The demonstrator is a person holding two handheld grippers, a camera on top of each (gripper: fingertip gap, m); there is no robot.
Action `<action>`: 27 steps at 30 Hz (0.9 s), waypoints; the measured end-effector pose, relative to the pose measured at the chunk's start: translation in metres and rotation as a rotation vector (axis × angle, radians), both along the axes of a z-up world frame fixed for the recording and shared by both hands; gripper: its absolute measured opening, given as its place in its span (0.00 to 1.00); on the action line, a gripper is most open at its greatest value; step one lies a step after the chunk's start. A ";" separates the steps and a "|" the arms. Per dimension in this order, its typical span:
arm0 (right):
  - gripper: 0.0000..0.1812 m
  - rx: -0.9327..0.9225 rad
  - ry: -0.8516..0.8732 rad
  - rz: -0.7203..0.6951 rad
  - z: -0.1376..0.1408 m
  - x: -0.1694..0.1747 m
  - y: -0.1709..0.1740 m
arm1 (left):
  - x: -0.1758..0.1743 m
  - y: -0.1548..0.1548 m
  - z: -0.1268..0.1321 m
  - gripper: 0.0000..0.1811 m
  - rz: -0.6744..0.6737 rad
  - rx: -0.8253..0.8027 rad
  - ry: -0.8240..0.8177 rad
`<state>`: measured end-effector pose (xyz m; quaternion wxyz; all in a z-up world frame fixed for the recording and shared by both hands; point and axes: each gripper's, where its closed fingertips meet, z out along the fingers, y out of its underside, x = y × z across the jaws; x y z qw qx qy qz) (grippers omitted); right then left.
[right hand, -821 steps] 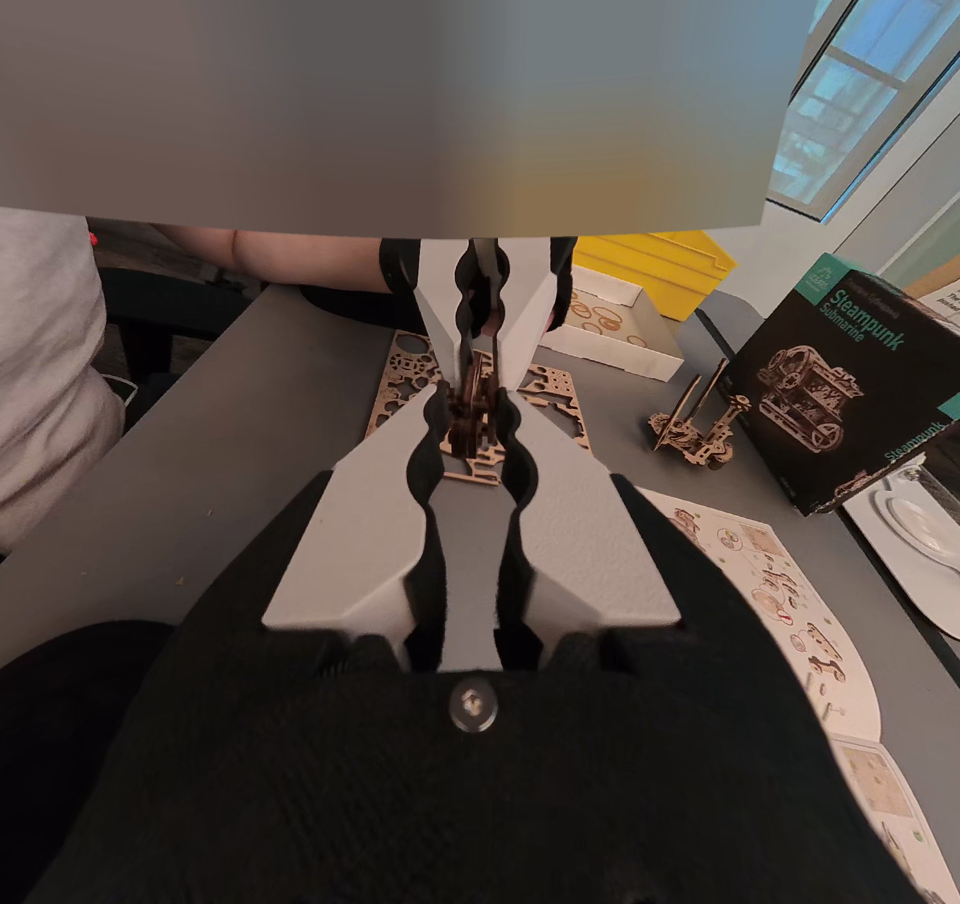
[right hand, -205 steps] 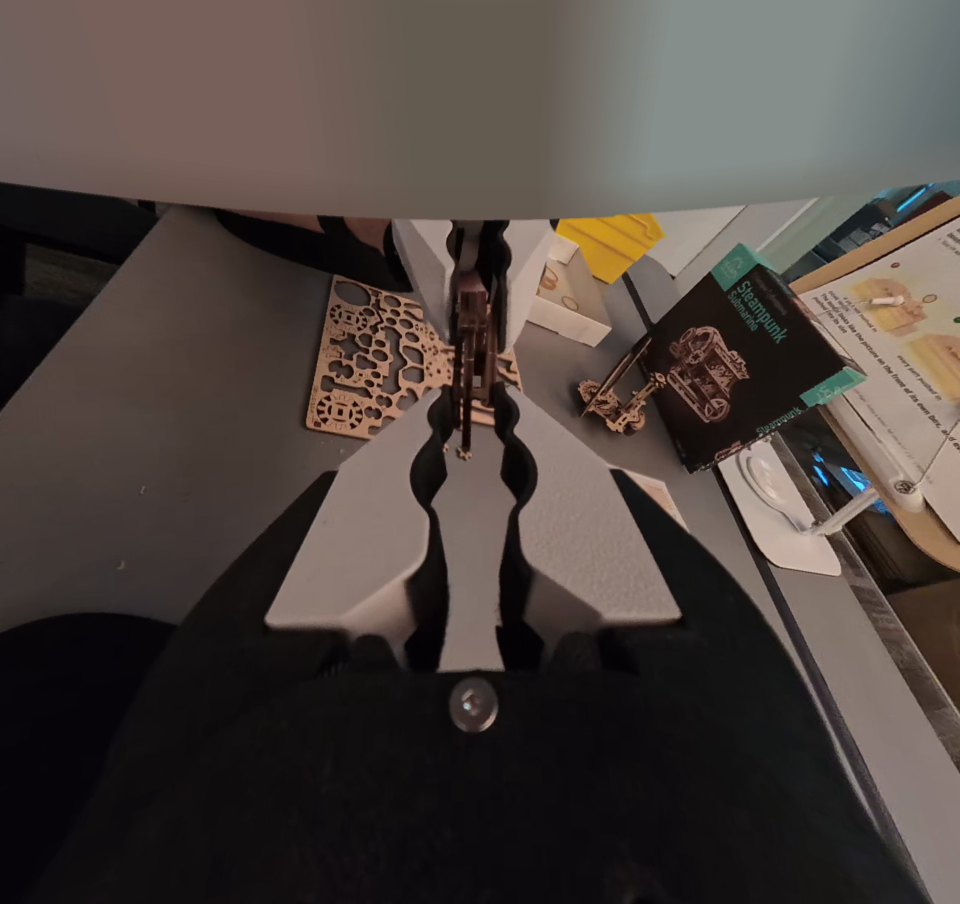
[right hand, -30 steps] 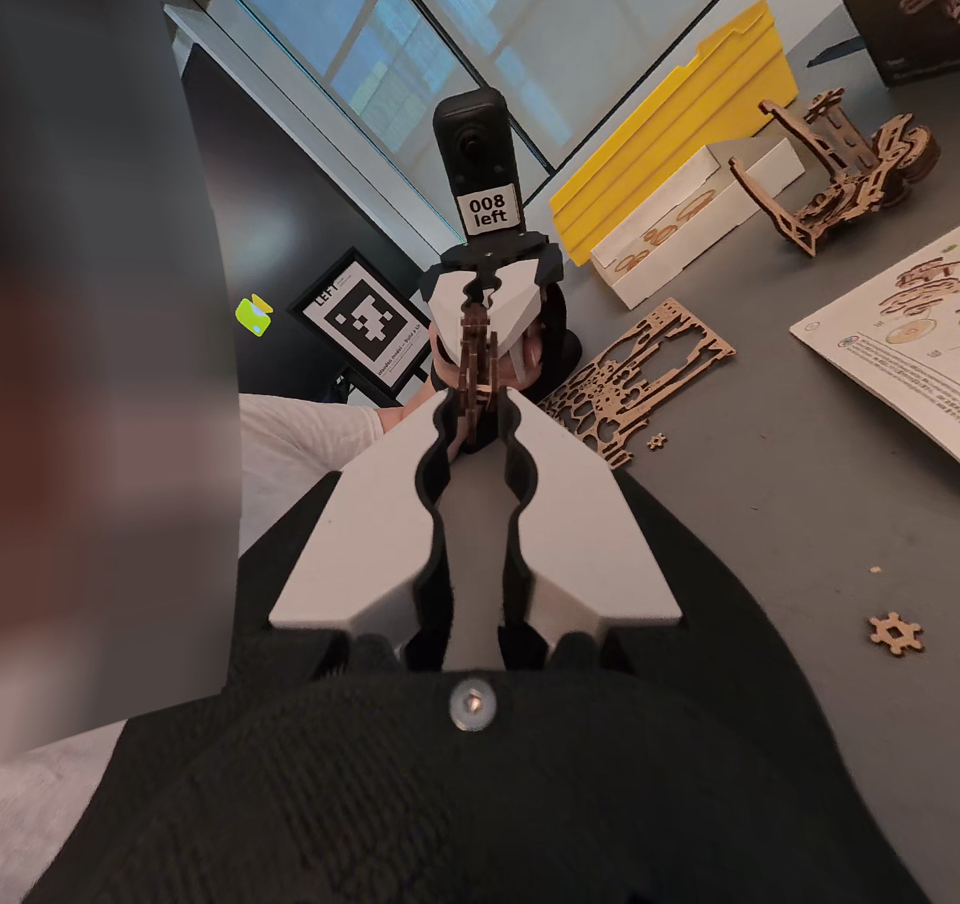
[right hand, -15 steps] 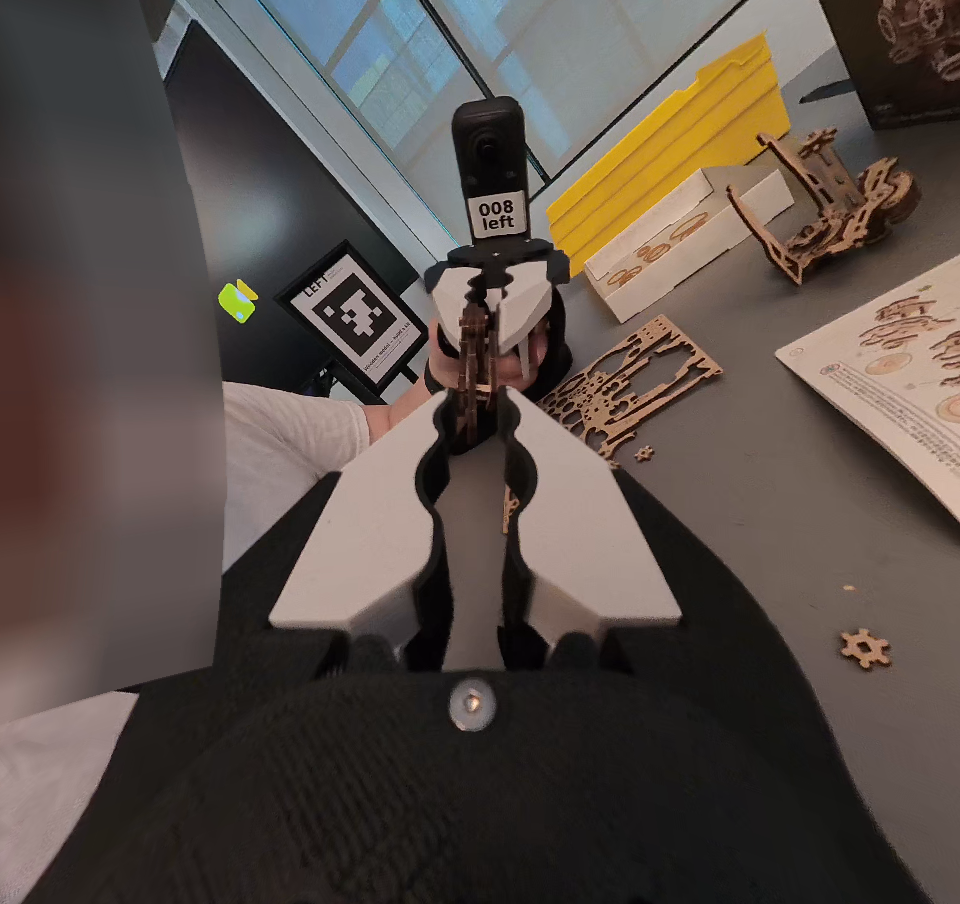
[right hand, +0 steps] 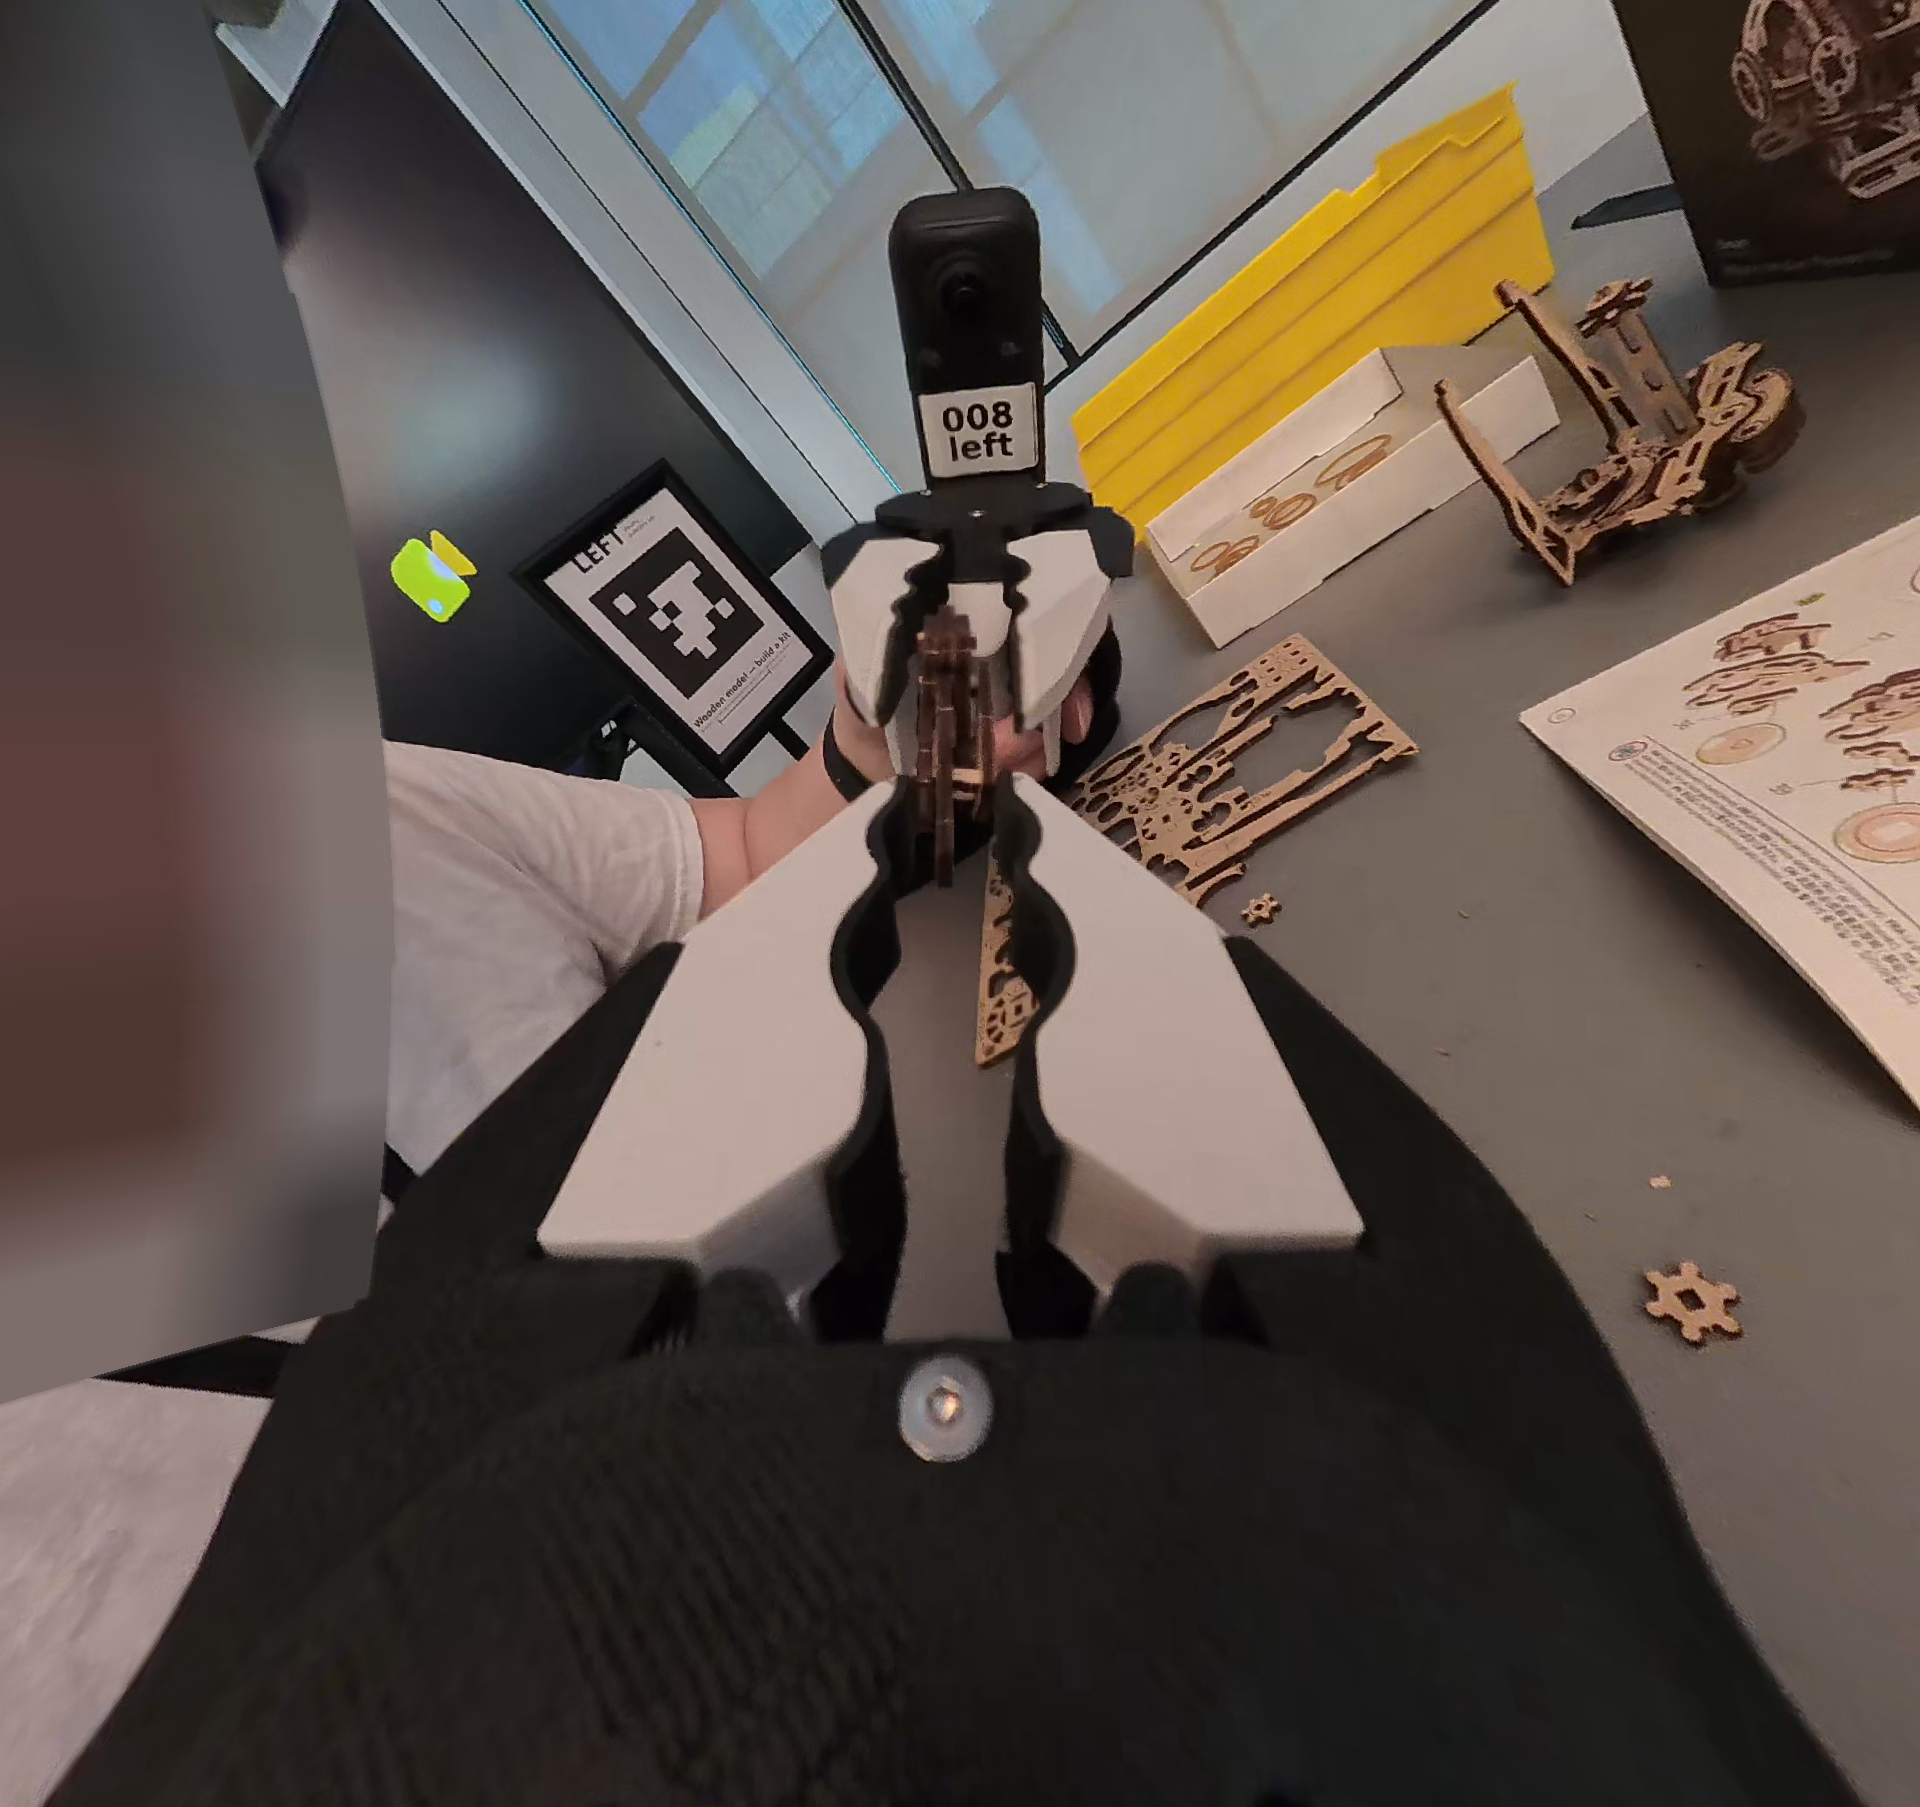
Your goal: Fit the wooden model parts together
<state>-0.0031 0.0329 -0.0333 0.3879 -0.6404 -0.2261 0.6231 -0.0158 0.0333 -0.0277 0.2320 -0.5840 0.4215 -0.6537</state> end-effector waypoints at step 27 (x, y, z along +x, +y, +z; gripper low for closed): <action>0.08 1.160 -0.594 -0.124 0.002 -0.025 -0.040 | -0.002 -0.052 -0.003 0.08 -0.015 1.298 -0.125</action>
